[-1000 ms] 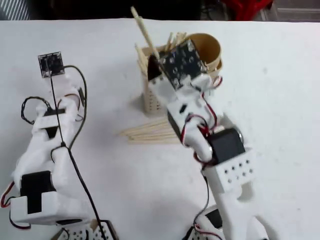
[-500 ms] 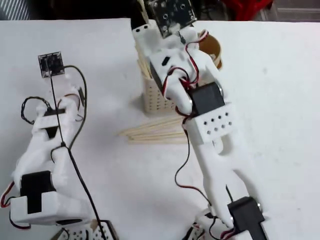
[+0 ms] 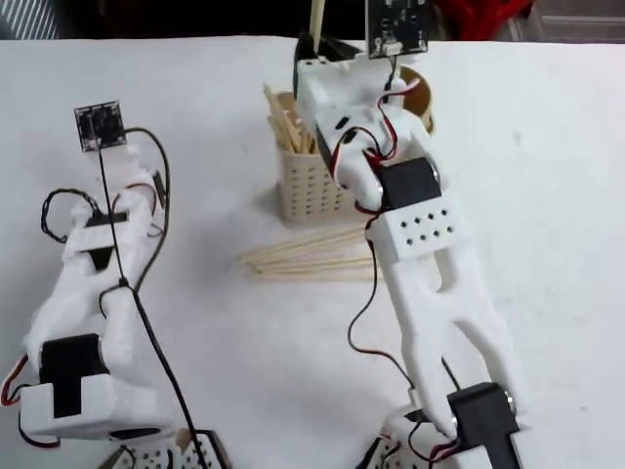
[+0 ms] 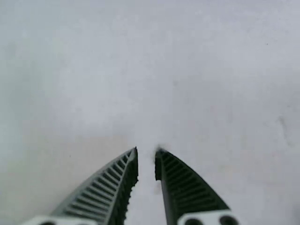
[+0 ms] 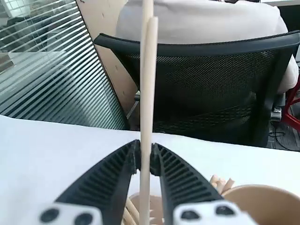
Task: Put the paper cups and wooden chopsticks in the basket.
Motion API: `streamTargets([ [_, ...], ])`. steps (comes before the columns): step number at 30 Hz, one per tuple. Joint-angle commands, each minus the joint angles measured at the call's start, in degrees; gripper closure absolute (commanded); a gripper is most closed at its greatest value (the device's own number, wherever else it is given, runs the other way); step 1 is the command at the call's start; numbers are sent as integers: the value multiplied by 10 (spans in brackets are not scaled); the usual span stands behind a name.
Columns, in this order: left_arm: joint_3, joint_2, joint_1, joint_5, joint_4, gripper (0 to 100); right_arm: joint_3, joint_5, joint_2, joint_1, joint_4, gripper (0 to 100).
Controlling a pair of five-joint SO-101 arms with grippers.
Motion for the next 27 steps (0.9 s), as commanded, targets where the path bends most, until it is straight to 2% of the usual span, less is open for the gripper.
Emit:
streamTargets([
  [1,-29,-2,7,2,-2,914,15,33,-59,0,-9,980],
  [7,-29,-2,6,2,-2,914,80,55,-114,0,-11,974],
  [12,-29,-2,5,2,-2,914,120,56,-153,0,-8,863],
  [17,-28,-2,4,2,-1,914,142,56,-196,0,22,851],
  [20,-28,-2,4,2,-1,914,141,77,-224,0,95,850],
  [27,-28,-2,4,2,-2,914,143,247,-294,5,345,848],
])
